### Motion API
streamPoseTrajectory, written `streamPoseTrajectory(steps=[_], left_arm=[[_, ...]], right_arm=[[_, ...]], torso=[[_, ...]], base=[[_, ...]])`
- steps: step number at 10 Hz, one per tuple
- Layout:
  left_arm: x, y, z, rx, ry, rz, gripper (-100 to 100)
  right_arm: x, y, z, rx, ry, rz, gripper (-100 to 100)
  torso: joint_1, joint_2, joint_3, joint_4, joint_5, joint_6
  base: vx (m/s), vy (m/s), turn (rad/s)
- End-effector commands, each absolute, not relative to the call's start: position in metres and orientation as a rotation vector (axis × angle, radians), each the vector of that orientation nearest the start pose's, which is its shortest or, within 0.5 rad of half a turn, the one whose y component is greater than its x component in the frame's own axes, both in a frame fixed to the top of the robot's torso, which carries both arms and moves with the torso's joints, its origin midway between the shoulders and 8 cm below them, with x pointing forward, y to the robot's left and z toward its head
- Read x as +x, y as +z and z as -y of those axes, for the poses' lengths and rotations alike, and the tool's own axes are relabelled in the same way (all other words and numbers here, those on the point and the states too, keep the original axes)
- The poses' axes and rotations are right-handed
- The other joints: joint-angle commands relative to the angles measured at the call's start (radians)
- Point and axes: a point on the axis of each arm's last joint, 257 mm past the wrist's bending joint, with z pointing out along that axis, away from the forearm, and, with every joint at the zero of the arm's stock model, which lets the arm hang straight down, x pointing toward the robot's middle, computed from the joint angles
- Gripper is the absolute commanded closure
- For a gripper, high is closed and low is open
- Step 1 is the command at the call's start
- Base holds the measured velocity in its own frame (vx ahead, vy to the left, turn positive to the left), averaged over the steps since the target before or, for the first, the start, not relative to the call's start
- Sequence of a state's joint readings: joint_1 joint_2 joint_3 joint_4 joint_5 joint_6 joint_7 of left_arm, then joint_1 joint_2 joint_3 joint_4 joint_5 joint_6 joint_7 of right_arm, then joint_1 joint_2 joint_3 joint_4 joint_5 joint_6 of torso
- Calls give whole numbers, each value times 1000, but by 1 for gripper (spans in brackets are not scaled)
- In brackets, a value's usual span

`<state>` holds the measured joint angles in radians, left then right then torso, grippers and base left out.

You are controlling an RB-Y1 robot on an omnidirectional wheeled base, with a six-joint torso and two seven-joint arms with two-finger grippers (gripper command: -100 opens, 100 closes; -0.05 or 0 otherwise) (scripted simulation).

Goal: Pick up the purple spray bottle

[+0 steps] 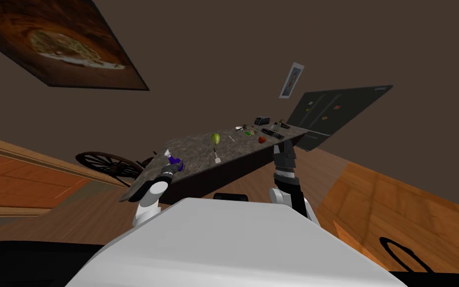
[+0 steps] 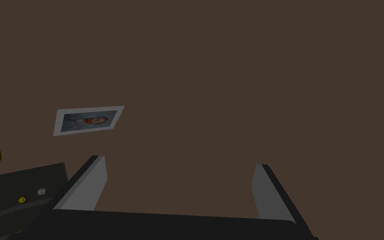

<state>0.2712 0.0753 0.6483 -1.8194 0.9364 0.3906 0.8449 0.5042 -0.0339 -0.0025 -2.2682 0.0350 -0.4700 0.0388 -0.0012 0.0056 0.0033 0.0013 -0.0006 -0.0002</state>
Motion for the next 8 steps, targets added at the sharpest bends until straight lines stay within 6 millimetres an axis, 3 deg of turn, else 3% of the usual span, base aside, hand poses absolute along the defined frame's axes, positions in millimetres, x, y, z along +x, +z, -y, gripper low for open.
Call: streamPoseTrajectory(steps=[1,3,4,8], left_arm=[[362,-243,-551,-2162,-1772,516,-100],[346,-241,-577,-2126,-1754,574,-100],[339,-239,-587,-2107,-1744,590,-100],[303,-232,-637,-2022,-1715,708,-100]], right_arm=[[352,12,275,632,1230,-700,0],[352,12,275,632,1231,-700,0],[352,12,275,632,1230,-700,0],[352,12,275,632,1230,-701,0]], torso=[[0,0,0,0,0,0],[1,-2,-1,0,0,1],[1,-1,-1,0,0,0],[2,-2,-1,0,0,-1]], base=[[-26,-19,-39],[-44,-45,-349],[-24,-20,-49],[-42,-44,-271]])
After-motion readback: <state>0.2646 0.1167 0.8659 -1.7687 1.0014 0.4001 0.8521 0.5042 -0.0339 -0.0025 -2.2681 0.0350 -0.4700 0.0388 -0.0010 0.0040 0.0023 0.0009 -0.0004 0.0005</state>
